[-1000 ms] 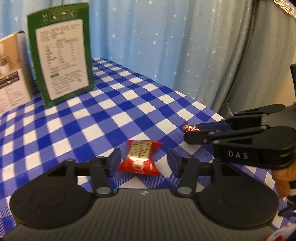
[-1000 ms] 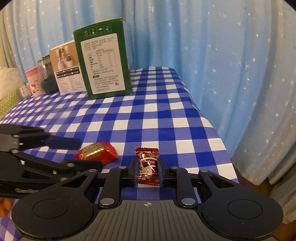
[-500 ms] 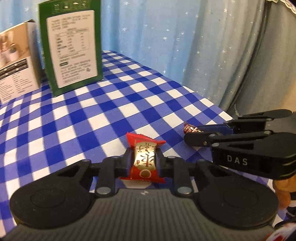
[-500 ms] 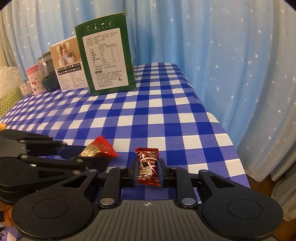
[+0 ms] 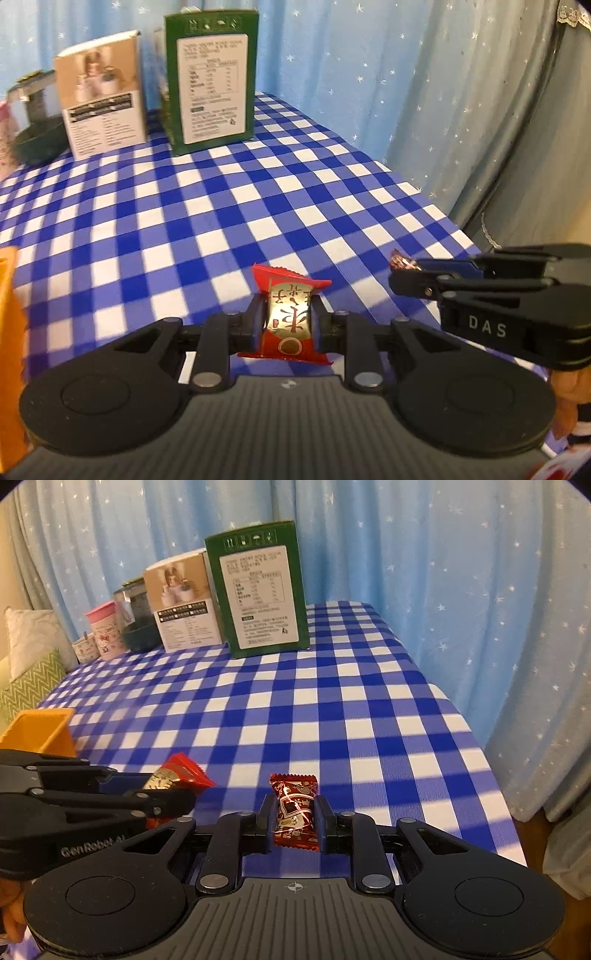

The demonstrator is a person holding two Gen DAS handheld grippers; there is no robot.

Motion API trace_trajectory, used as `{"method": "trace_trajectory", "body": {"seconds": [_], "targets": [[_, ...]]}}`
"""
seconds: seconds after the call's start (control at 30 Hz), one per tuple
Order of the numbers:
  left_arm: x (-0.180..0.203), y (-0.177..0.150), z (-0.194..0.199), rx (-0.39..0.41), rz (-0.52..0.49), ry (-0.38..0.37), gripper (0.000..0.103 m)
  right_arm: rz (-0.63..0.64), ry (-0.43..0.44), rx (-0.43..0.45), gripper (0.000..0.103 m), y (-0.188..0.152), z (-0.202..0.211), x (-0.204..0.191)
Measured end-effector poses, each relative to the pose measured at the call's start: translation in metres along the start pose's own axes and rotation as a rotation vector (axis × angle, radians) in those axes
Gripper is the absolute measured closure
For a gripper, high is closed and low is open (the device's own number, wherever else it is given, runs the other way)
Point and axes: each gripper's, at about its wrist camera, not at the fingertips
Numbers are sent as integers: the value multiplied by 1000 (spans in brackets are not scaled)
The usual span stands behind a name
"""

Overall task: Organize snacks
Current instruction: 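Carry the gold-print candy in the left tool while the right tool carries its candy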

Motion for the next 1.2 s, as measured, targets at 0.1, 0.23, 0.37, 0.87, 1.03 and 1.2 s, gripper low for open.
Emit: {"method": "trace_trajectory", "body": {"seconds": [0.1,0.23,0.37,0.87,1.03,1.2], "targets": [[3,0,26,6,18,12,81,-37,-9,8,82,-4,25,-9],[5,3,65,25,31,22,81,-79,-15,27,81,-10,56,-24],[4,3,107,52,46,40,81,-106,-12,34,81,-16,87,-41],[-14,-13,235,124,61,136,81,-108,72,79,81,-18,168,-118],[-25,-21,262,135,84,165,81,-84,117,79,81,-20,178,-147],[-38,-30,284,145,103,201,81,-51,158,73,81,-22,182,-174]]}}
Point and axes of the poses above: each gripper's, at about its wrist camera, not at the fingertips, and z roughly against the way its jaws point, x to its right, y to its top, and after that the axes turned 14 degrees about x, right-handed
